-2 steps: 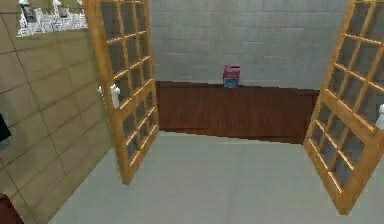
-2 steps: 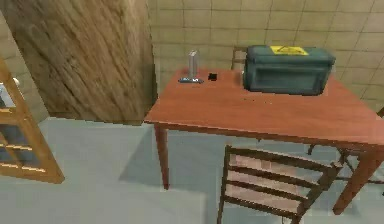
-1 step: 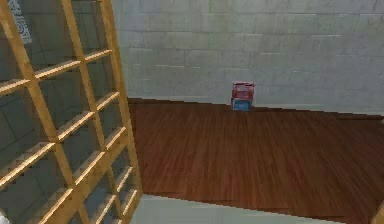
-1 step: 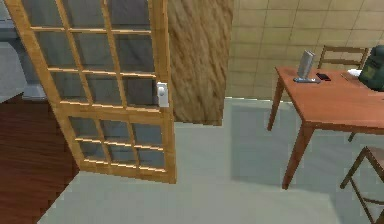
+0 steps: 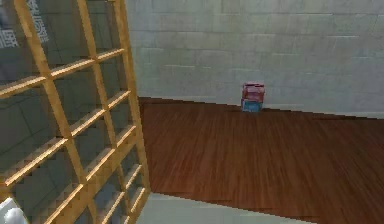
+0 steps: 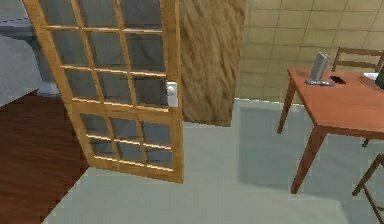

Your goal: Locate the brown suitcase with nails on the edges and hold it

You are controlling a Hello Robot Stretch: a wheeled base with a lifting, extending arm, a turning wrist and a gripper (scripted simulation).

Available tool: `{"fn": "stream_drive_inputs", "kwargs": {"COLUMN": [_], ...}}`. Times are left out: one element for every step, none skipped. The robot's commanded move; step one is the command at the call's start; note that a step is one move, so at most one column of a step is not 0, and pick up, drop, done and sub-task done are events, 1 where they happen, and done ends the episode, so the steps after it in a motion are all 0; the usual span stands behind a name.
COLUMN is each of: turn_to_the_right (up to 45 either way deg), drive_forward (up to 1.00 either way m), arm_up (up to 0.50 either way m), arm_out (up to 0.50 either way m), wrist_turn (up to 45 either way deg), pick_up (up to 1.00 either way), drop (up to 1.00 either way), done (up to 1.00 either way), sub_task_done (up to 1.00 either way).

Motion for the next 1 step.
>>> {"fn": "stream_drive_inputs", "kwargs": {"turn_to_the_right": [9.0], "drive_forward": [0.00], "arm_up": [0.00], "arm_out": [0.00], "wrist_turn": [0.0], "pick_up": [0.00], "drop": [0.00], "done": [0.00], "sub_task_done": [0.00]}}
